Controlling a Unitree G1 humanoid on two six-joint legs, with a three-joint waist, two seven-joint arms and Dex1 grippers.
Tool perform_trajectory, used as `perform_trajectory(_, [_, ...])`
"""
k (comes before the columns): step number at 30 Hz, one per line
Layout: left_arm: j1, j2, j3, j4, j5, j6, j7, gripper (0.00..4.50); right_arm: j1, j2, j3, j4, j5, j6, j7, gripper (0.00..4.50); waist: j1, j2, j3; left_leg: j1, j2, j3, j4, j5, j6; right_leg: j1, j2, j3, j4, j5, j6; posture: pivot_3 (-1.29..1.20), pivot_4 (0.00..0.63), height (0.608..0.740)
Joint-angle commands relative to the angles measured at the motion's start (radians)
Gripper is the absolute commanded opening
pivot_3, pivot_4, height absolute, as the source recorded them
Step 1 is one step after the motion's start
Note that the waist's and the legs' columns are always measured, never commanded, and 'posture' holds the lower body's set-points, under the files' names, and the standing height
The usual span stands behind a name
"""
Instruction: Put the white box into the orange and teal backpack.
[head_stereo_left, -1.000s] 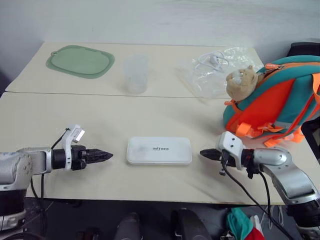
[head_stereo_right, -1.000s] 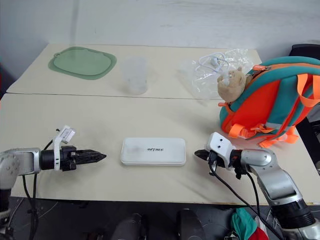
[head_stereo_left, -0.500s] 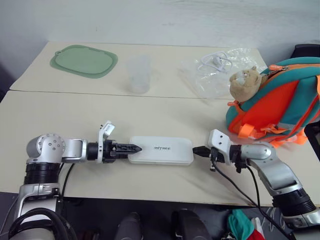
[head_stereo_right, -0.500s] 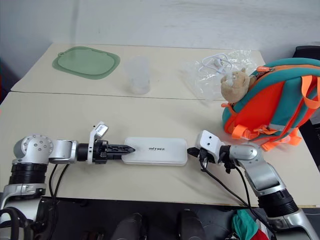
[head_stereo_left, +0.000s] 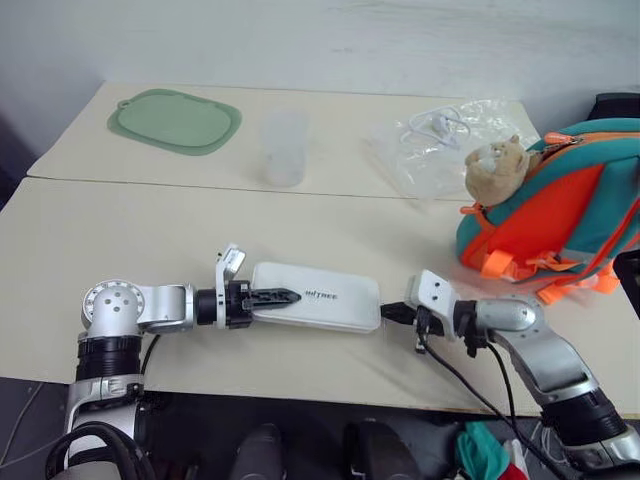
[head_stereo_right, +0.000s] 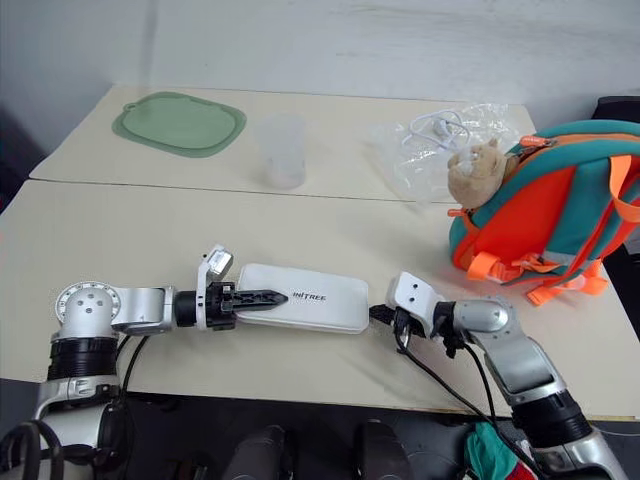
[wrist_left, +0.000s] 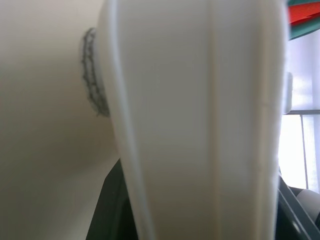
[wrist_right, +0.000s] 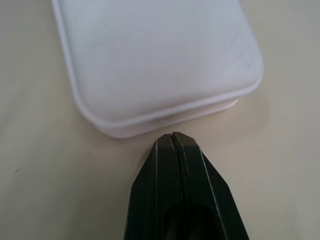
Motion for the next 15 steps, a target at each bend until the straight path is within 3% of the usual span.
perform_trajectory(1, [0.087, 0.027, 0.053, -0.163, 0.05, -0.139, -0.088, 1.4, 0.106, -0.029, -0.166, -0.081, 0.099, -0.043, 0.006, 0.0, 0.0, 0.0, 0.0, 0.0, 0.0, 0.0, 0.0, 0.0, 0.0, 0.0, 0.0, 0.0, 0.0, 0.0, 0.0, 0.0, 0.15, 0.74])
perform_trajectory(3, [0.145, 0.041, 0.064, -0.257, 0.092, -0.275, -0.22, 1.36, 0.187, -0.01, -0.283, -0.133, 0.188, -0.033, -0.009, 0.0, -0.003, 0.0, 0.0, 0.0, 0.001, 0.001, 0.0, 0.0, -0.001, 0.0, 0.001, 0.001, 0.0, 0.0, 0.0, 0.0, 0.15, 0.74])
perform_trajectory(6, [0.261, 0.088, 0.023, -0.397, 0.282, -0.631, -0.524, 1.36, 0.361, 0.025, -0.509, -0.242, 0.356, 0.035, -0.042, 0.5, -0.001, 0.002, 0.001, 0.0, 0.002, 0.001, -0.003, 0.001, -0.004, -0.001, 0.003, 0.002, -0.001, -0.001, -0.001, 0.0, 0.15, 0.74])
perform_trajectory(9, [0.328, 0.13, -0.037, -0.432, 0.44, -0.879, -0.708, 1.36, 0.483, 0.058, -0.655, -0.285, 0.393, 0.024, -0.087, 1.49, 0.001, 0.002, 0.001, 0.002, 0.002, 0.002, -0.005, 0.0, -0.004, 0.0, 0.004, 0.002, -0.003, -0.001, -0.002, 0.0, 0.15, 0.74])
perform_trajectory(12, [0.338, 0.117, -0.033, -0.421, 0.542, -1.07, -0.757, 1.36, 0.622, 0.092, -0.841, -0.257, 0.448, 0.026, -0.1, 2.55, 0.005, 0.003, 0.001, 0.002, 0.0, 0.002, -0.009, -0.001, -0.001, 0.001, 0.002, 0.003, -0.006, 0.0, -0.001, 0.0, 0.15, 0.74])
perform_trajectory(15, [0.311, 0.126, -0.022, -0.388, 0.601, -1.18, -0.79, 1.36, 0.66, 0.091, -1.015, -0.129, 0.473, -0.021, -0.11, 3.58, 0.006, 0.003, 0.001, 0.002, 0.0, 0.002, -0.011, -0.001, 0.001, 0.0, 0.001, 0.003, -0.008, 0.0, -0.001, 0.0, 0.15, 0.74])
